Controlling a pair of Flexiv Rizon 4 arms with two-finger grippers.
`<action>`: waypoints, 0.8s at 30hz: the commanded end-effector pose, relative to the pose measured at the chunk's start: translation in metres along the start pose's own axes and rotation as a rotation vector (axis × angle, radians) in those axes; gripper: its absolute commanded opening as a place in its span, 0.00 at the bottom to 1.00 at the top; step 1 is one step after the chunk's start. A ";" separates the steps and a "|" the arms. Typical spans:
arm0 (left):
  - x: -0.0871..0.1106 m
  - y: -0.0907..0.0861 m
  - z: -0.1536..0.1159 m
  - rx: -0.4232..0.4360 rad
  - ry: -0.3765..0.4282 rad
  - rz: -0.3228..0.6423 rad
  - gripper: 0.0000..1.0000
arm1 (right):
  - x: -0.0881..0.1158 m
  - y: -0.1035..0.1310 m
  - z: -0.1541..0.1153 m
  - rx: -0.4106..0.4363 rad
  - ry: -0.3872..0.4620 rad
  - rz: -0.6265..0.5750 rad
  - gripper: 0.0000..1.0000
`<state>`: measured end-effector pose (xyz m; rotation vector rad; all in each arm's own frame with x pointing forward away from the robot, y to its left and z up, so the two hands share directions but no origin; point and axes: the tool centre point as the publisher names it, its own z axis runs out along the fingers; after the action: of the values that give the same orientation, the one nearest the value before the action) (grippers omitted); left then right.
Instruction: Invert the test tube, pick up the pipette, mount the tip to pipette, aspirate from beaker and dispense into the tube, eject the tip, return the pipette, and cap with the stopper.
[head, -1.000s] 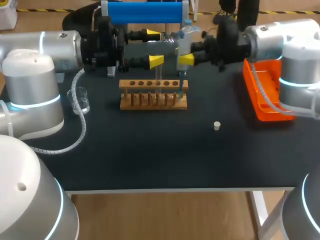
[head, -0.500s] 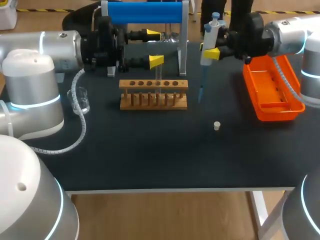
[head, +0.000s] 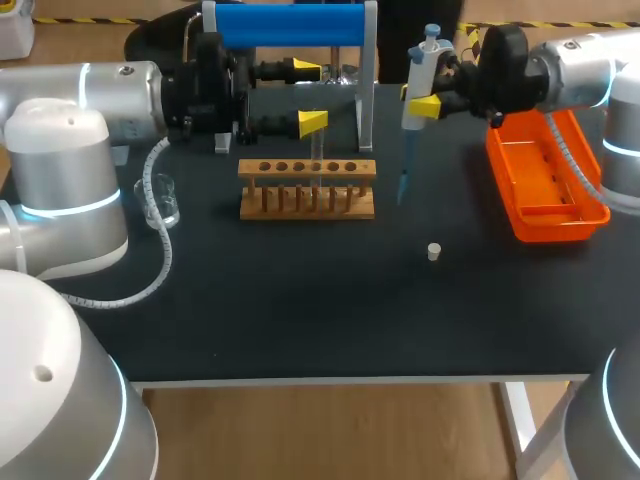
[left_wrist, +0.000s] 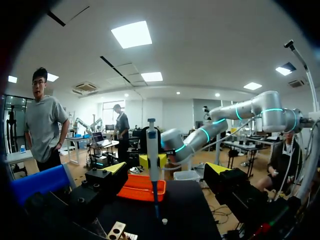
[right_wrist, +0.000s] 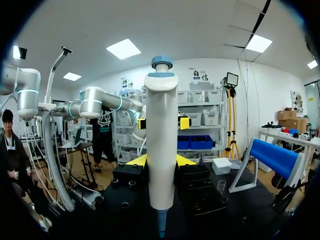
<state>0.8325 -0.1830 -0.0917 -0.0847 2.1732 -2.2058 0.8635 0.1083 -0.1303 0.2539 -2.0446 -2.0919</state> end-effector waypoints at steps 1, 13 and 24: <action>0.000 0.000 0.001 -0.001 -0.002 0.000 1.00 | 0.007 0.015 -0.037 0.038 0.034 -0.032 0.00; 0.000 0.000 0.001 -0.001 -0.002 0.000 1.00 | 0.019 0.041 -0.135 0.093 0.079 -0.115 0.00; 0.000 0.000 0.001 -0.001 -0.002 0.000 1.00 | 0.016 0.033 -0.206 0.083 0.038 -0.103 0.00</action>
<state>0.8324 -0.1830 -0.0916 -0.0847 2.1732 -2.2058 0.8940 -0.0714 -0.0980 0.4061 -2.1579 -2.0440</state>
